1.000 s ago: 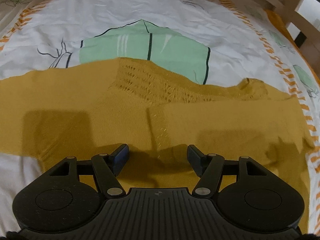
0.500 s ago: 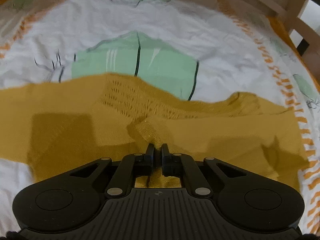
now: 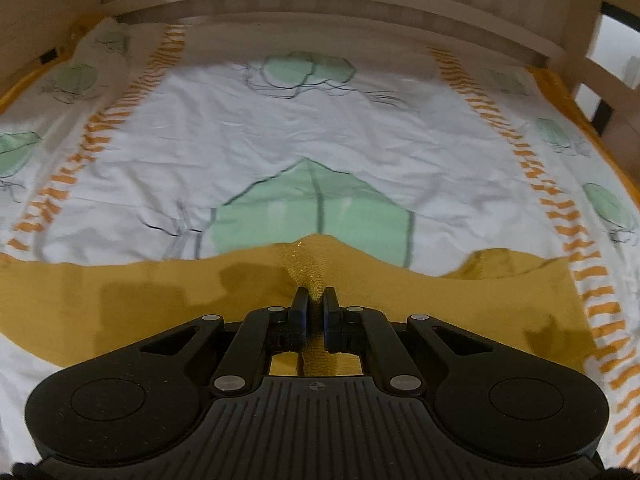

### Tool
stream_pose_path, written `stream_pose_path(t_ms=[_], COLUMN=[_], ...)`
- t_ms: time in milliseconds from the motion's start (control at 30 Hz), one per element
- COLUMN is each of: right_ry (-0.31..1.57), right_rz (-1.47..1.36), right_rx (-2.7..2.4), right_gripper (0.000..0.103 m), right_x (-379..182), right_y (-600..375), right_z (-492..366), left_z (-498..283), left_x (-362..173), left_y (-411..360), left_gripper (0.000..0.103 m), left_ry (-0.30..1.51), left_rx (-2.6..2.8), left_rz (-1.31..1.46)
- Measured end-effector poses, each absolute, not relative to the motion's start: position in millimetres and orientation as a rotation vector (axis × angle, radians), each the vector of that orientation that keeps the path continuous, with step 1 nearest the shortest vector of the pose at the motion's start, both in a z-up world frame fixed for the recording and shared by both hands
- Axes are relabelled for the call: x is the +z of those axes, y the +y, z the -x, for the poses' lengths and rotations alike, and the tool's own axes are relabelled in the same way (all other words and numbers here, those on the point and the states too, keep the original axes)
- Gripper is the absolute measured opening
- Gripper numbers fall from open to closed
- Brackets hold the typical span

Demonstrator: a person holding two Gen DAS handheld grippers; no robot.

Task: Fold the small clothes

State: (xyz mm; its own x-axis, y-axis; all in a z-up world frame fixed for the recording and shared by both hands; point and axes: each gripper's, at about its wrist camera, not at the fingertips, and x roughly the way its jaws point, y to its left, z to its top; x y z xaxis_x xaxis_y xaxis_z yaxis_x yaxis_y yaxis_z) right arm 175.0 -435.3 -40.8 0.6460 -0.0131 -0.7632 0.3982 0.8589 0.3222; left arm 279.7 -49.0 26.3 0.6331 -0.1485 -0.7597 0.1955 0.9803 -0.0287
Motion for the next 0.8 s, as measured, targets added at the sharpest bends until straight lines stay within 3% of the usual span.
stream_pose_path(t_ms=[800], right_ry=[0.881], right_rz=[-0.496], right_rx=[-0.215], right_gripper=[0.097], right_x=[-49], right_y=[-426], right_z=[-181], left_z=[-317], left_x=[-49], left_y=[-14], left_gripper=[0.013], left_ry=[1.026], left_rx=[0.074], left_rz=[-0.189])
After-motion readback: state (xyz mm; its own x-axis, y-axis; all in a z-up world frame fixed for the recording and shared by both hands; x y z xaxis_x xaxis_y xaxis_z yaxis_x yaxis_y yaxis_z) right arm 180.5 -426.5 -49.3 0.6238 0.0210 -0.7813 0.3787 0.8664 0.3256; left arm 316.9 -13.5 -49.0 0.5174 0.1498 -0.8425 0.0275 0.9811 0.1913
